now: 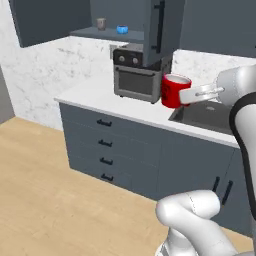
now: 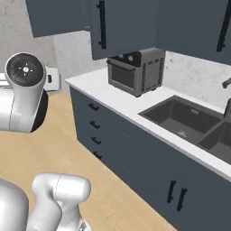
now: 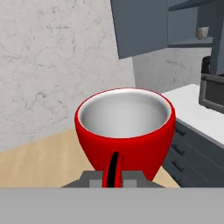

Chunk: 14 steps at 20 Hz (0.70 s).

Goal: Gather all objects into one cabinet and sort the glasses and bowls to opposite sides.

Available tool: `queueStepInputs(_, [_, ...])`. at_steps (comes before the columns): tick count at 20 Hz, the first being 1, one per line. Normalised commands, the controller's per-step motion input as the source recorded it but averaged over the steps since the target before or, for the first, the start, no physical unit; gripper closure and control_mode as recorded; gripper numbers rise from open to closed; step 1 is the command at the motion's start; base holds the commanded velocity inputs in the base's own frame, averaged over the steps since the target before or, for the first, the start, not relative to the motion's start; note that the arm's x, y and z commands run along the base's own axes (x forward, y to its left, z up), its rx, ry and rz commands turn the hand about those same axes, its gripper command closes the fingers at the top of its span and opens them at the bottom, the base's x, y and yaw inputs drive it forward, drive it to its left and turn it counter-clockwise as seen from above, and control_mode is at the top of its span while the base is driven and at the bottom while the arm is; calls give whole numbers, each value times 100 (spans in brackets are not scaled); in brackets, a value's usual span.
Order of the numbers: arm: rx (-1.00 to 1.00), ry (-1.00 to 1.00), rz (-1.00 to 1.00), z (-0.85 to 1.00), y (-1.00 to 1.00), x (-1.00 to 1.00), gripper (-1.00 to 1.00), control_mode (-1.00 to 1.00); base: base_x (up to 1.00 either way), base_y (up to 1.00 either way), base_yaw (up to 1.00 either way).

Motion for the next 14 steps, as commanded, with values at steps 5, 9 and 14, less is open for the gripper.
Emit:
queueStepInputs(5, [0, 0, 0, 0, 0, 0, 100, 100, 100, 86, 5])
queueStepInputs(9, [0, 0, 0, 0, 0, 0, 100, 100, 100, 96, -12])
queueStepInputs(14, [0, 0, 0, 0, 0, 0, 100, 100, 100, 58, -43])
